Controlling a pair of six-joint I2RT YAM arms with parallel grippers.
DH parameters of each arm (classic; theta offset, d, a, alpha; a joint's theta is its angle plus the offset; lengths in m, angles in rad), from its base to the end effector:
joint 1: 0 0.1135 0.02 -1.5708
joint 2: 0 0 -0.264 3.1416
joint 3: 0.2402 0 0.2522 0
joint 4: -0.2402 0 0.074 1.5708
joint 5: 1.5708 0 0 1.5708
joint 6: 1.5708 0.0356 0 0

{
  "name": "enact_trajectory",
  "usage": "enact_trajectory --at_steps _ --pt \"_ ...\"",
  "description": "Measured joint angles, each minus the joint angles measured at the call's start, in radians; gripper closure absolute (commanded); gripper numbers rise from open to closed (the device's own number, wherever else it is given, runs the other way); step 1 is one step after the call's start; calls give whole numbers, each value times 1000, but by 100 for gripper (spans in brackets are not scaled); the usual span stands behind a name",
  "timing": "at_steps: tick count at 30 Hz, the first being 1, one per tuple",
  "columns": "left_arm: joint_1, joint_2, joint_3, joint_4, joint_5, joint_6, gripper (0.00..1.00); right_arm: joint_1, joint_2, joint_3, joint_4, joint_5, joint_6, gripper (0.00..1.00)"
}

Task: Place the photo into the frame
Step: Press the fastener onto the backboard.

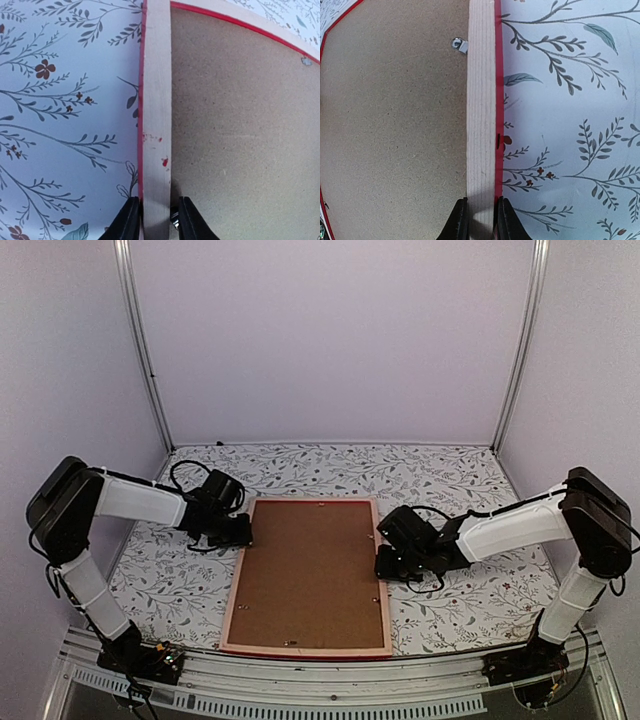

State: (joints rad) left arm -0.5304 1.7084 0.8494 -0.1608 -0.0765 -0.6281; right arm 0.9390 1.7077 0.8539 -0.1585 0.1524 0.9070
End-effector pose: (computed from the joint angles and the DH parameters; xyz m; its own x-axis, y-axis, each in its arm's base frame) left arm 0.2765 -0.1590 0.1354 -0.8708 -0.1685 -0.4619 -0.0516 0.9656 -0.2550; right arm 0.1934 0.2551 0.1372 -0.8994 0.0893 -0.4279 -0.0676 0.9387 0.3381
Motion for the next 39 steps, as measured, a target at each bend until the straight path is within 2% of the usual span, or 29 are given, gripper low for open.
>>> enact_trajectory --at_steps 6,11,22,39 --pt "0 44 43 1 13 6 48 24 -9 -12 -1 22 41 96" --pt "-2 61 64 -2 22 10 47 28 -10 -16 3 29 52 96" --pt "-18 36 32 -13 2 -10 53 29 -10 -17 6 30 58 96" --pt "-22 0 -18 10 -18 -31 72 29 -10 -18 8 30 61 96"
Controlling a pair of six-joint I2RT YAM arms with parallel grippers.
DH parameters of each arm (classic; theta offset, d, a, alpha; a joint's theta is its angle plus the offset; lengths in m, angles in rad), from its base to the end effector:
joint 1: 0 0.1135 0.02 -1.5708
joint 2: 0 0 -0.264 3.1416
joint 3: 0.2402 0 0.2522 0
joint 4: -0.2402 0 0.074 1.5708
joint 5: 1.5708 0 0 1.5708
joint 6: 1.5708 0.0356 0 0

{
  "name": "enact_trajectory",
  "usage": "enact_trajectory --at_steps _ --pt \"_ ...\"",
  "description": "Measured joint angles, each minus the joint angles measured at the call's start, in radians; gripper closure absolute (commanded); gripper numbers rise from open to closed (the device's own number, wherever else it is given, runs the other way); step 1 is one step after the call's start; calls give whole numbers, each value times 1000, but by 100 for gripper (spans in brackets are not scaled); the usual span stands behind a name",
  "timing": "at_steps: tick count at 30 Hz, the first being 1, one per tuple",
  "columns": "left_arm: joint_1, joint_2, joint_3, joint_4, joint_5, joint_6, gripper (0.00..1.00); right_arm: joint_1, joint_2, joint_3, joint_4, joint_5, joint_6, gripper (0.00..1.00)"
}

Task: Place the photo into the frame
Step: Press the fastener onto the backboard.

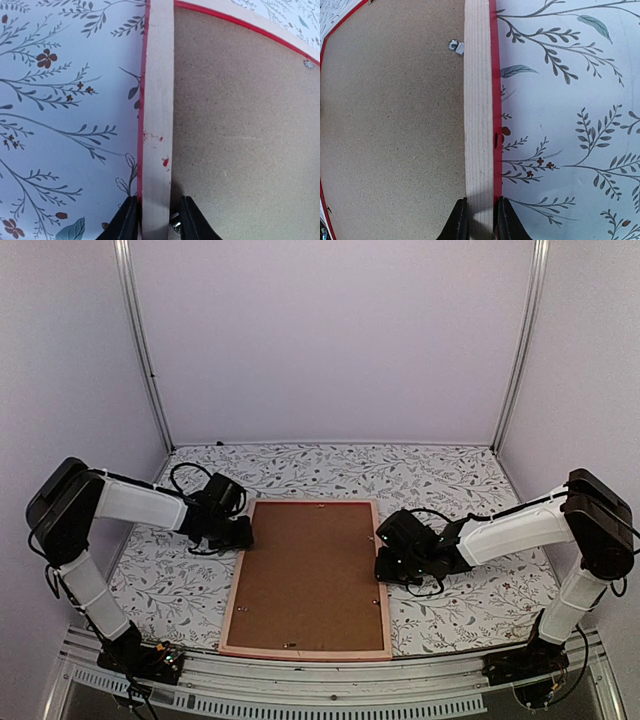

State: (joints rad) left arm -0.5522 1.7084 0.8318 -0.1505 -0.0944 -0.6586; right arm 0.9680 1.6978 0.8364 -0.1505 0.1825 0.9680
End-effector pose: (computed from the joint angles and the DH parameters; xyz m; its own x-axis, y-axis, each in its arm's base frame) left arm 0.2705 -0.1627 0.1315 -0.8704 -0.1793 -0.4585 -0.0657 0.9653 -0.2528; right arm 0.1847 0.2569 0.1362 -0.8949 0.1286 -0.4274 -0.0324 0.9364 0.3496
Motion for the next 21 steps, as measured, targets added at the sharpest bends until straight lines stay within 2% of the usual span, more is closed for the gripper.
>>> enact_trajectory --at_steps 7,12,14,16,21 --pt "0 -14 -14 3 -9 0 76 0 1 0 2 -1 0 96" --pt "0 -15 -14 0 -12 -1 86 0 1 0 2 -1 0 96" --pt "0 -16 -14 -1 -12 3 87 0 1 0 2 -1 0 96" --pt "-1 -20 -14 -3 -11 8 79 0 1 0 2 -1 0 96" --pt "-1 -24 -14 -9 11 -6 48 0 1 0 3 -1 0 96"
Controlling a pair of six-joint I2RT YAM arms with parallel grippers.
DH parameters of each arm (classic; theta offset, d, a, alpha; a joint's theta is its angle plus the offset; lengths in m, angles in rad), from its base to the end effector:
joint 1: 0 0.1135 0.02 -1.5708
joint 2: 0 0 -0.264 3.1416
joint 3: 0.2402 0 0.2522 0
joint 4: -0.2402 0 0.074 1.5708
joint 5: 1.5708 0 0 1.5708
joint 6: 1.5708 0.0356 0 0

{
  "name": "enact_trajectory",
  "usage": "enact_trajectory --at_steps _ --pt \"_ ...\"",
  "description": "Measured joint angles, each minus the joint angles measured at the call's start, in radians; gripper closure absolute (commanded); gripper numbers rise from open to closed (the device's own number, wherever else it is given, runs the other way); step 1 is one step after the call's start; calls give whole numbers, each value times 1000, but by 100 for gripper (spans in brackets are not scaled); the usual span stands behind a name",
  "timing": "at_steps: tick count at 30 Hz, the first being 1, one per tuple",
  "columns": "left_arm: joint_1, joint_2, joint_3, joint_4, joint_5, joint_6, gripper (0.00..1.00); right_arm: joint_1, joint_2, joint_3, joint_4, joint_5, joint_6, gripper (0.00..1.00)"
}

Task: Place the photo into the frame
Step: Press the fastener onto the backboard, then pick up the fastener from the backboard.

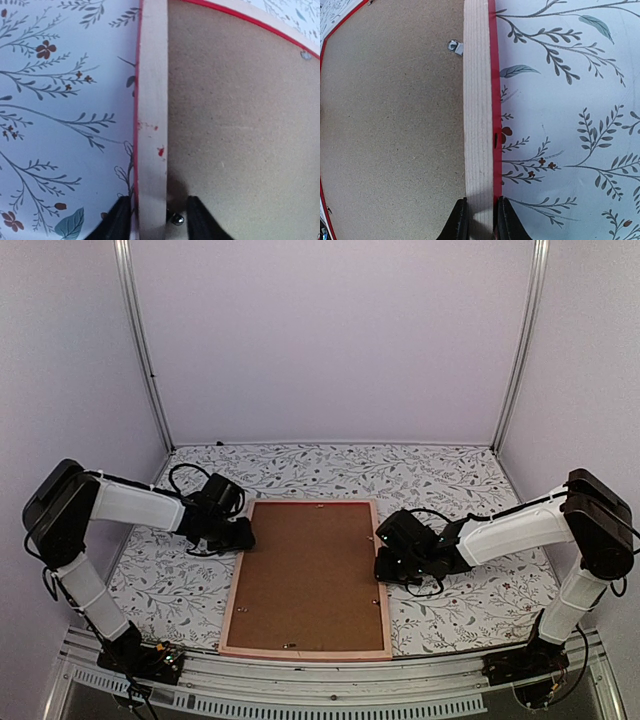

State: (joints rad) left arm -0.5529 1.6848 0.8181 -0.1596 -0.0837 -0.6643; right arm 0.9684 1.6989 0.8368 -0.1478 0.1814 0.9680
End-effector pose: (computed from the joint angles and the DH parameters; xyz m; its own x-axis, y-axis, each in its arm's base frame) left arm 0.2663 -0.1608 0.1343 -0.8731 -0.1831 -0.4519 -0.0657 0.9625 -0.2630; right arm 0.1847 0.2573 0.1361 -0.8948 0.1287 -0.4274 -0.0334 0.9356 0.3516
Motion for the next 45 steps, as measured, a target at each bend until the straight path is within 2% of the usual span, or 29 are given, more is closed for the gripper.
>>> enact_trajectory --at_steps 4,7,9,14,22,31,39,45 --pt "-2 -15 0 -13 26 2 29 0 0 0 0 0 0 96" --pt "-2 -43 0 -20 35 -1 22 0 0 1 -2 0 0 96" --pt "-2 -61 1 -23 44 4 21 0 2 3 -4 0 0 97" --pt "-2 -125 -24 -35 99 23 19 -7 9 20 -26 -1 0 97" --pt "-17 -309 -207 -91 215 40 16 -43 34 68 -71 -20 -12 99" --pt "-156 -525 -351 -153 259 -2 14 -108 73 122 -95 -30 -27 100" --pt "-202 -486 -362 -161 181 -17 27 -163 82 150 -139 -25 -83 100" --pt "-224 -390 -304 -161 80 0 28 -182 82 156 -153 -32 -132 100"
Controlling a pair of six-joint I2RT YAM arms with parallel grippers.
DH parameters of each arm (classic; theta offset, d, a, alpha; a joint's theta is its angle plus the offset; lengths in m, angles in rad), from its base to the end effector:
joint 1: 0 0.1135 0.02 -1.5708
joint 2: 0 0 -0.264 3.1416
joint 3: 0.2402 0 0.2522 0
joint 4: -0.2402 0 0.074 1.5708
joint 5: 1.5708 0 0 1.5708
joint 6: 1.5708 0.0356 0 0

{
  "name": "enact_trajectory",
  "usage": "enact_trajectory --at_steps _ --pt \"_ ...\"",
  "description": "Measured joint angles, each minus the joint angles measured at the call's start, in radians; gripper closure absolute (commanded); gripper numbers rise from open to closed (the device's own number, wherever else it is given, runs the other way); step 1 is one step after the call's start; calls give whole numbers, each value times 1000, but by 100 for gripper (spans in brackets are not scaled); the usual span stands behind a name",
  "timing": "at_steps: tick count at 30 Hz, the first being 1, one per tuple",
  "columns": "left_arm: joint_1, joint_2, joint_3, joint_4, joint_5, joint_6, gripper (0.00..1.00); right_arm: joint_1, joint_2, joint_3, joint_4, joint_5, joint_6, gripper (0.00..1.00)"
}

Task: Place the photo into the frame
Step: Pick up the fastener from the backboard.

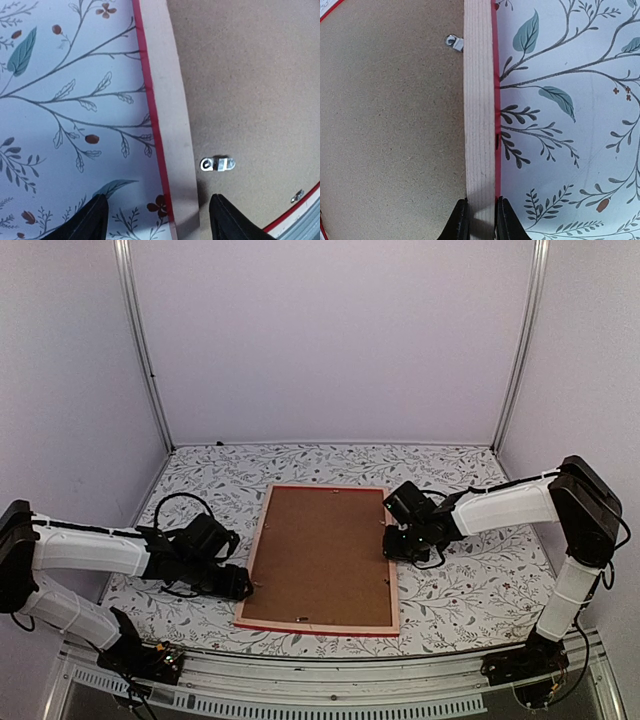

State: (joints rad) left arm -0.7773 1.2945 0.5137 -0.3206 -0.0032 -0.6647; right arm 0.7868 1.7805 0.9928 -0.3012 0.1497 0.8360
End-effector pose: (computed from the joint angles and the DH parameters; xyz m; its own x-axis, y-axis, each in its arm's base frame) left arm 0.1525 -0.1499 0.1399 -0.9323 0.0520 -0.3578 0.1591 0.9477 -0.2768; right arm 0.2445 0.2376 0.1437 -0.9028 0.1337 -0.4088 0.0276 0.9665 0.2553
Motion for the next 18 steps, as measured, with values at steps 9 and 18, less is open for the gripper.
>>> enact_trajectory --at_steps 9,18 --pt "-65 107 82 -11 -124 18 28 -3 1 3 -6 -2 -18 100" --pt "-116 179 146 -23 -210 18 33 -3 1 3 -6 -2 -22 100"
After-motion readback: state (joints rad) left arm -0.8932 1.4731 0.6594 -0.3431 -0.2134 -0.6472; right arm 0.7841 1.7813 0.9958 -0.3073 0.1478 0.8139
